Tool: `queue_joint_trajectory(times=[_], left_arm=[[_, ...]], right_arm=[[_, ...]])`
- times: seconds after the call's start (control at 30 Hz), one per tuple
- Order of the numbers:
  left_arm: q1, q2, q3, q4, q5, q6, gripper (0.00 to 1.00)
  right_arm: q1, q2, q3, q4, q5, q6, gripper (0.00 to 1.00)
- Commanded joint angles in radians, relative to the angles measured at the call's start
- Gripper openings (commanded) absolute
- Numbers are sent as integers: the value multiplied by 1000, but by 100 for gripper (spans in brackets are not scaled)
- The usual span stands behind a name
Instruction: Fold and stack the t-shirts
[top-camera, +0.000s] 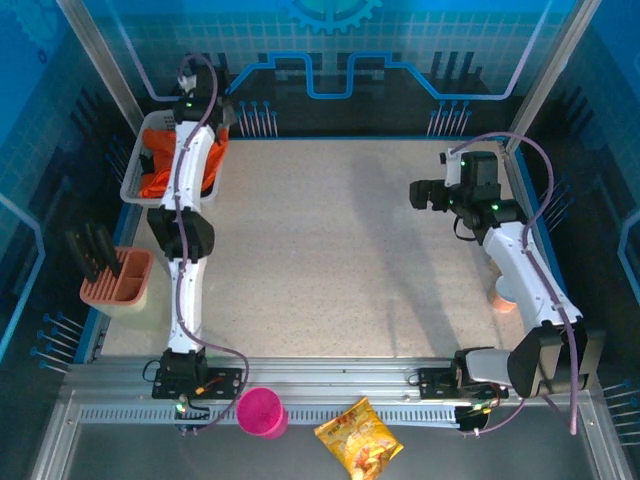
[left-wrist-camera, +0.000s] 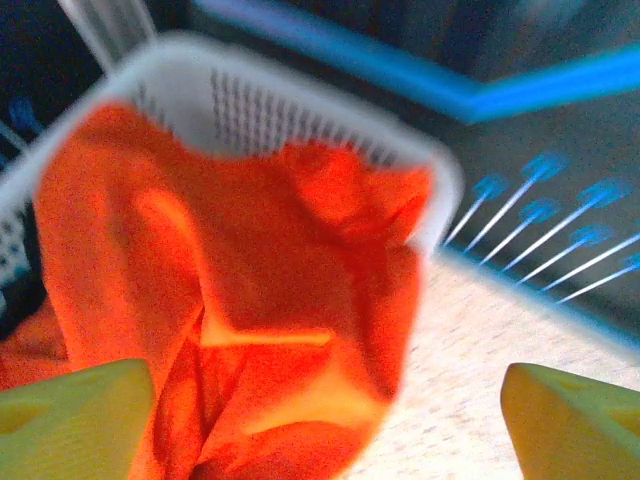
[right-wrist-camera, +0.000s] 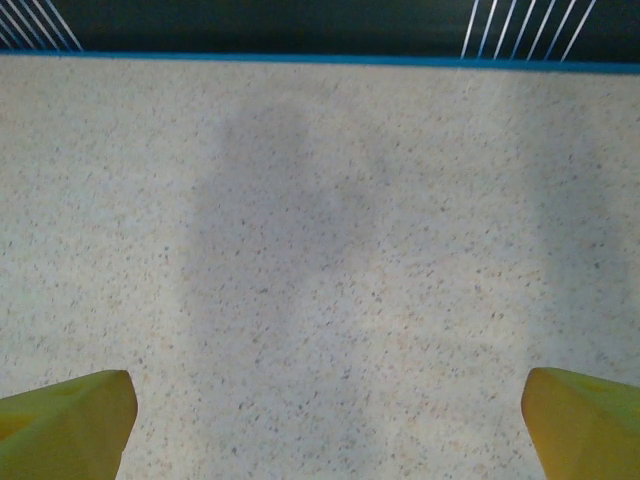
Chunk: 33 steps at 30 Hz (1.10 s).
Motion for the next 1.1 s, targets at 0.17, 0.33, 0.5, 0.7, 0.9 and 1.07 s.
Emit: queue_joint_trajectory(times=[0.17, 0.33, 0.5, 0.7, 0.9, 1.07], left_arm=[[121, -126, -401, 191, 73, -81, 82], [121, -137, -457, 252, 51, -46, 82], [123, -119, -464, 263, 30, -25, 79], [127, -98, -462, 269, 56, -21, 33], [127, -118, -453, 269, 52, -10, 8], [127, -157, -444, 219, -17, -18, 2]], right_arm=[[30, 32, 23, -63, -38, -30, 100], [38, 70, 24, -51, -38, -30, 100], [60, 126, 50, -57, -38, -29, 99], [93, 175, 91, -81, -16, -50, 96], [109, 167, 95, -91, -7, -62, 96], [112, 138, 89, -100, -7, -68, 97]])
